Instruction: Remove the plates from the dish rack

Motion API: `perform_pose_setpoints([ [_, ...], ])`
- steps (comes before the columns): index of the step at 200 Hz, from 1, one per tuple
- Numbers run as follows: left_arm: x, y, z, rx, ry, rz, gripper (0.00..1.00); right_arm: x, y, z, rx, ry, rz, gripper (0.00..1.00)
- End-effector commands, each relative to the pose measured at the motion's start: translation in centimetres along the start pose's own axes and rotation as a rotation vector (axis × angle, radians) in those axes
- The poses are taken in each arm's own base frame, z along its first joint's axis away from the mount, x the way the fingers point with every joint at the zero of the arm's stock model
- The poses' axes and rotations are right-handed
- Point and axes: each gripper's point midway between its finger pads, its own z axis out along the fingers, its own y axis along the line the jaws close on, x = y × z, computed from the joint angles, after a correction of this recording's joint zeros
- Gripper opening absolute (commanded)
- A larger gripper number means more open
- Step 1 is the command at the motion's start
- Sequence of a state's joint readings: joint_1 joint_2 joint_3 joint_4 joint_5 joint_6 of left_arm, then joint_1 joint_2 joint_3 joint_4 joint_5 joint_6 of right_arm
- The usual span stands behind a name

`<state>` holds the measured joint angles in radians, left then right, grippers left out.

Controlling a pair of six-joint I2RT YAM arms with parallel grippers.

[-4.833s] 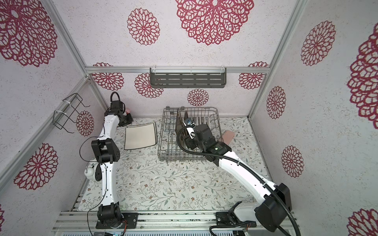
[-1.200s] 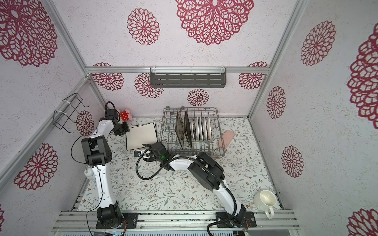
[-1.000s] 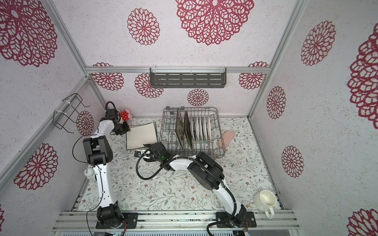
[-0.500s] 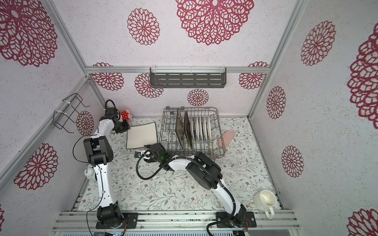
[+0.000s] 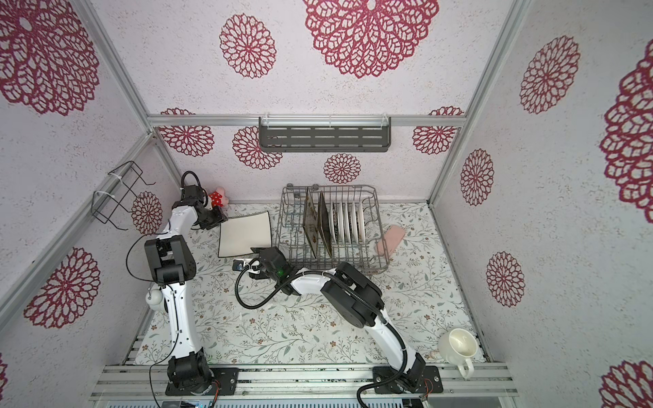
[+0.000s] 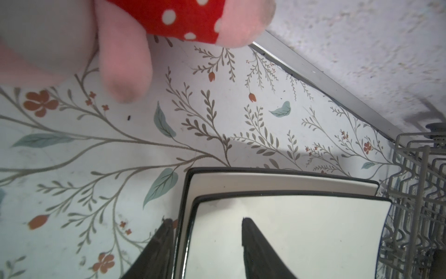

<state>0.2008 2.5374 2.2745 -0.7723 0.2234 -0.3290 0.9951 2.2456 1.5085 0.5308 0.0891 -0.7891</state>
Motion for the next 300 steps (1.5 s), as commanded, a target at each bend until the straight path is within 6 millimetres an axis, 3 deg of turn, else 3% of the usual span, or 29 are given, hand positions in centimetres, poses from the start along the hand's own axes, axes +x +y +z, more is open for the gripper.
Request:
perform_pose_setpoints([
  [1,-2.6,-1.6,-4.0,0.006,-0.091,0.051,0.53,-4.0,-5.2,-2.9,0.121,-0.081,0.057,0.71],
  [24,-3.1,-2.3,-5.8,0.021,-0.118,0.047,0.55,-4.8,-7.1,-5.6,0.175,-0.099,0.111,0.74],
  [66,-3.8,-4.2,-10.7,0.023,-0.186,0.084,0.58,-5.4,-11.2,-12.3,0.264,-0.118,0.299,0.83],
  [84,-3.4,-5.2,-12.6,0.040,-0.207,0.100,0.59,-4.4,-13.1,-14.7,0.272,-0.104,0.457,0.89],
  [125,-1.1,-8.2,-16.9,0.093,-0.250,0.169,0.63,-2.1,-16.0,-18.9,0.185,-0.179,0.754,0.91],
  [129,-1.2,-9.0,-18.8,0.111,-0.280,0.184,0.63,-2.0,-16.2,-19.3,0.186,-0.187,0.768,0.91],
  [140,-0.3,-10.0,-20.1,0.132,-0.293,0.209,0.64,-1.4,-16.8,-19.9,0.201,-0.189,0.800,0.90],
  [177,3.1,-14.3,-24.1,0.201,-0.314,0.318,0.67,0.5,-17.7,-20.4,0.238,-0.160,0.877,0.87],
  [202,5.2,-16.5,-25.7,0.248,-0.317,0.350,0.69,1.1,-17.5,-20.1,0.243,-0.147,0.895,0.83],
  [270,9.4,-21.1,-29.3,0.390,-0.321,0.405,0.73,3.8,-16.6,-18.0,0.286,-0.073,0.891,0.76],
  [300,10.7,-22.2,-31.2,0.432,-0.330,0.424,0.75,5.1,-16.5,-16.7,0.319,-0.041,0.881,0.74],
])
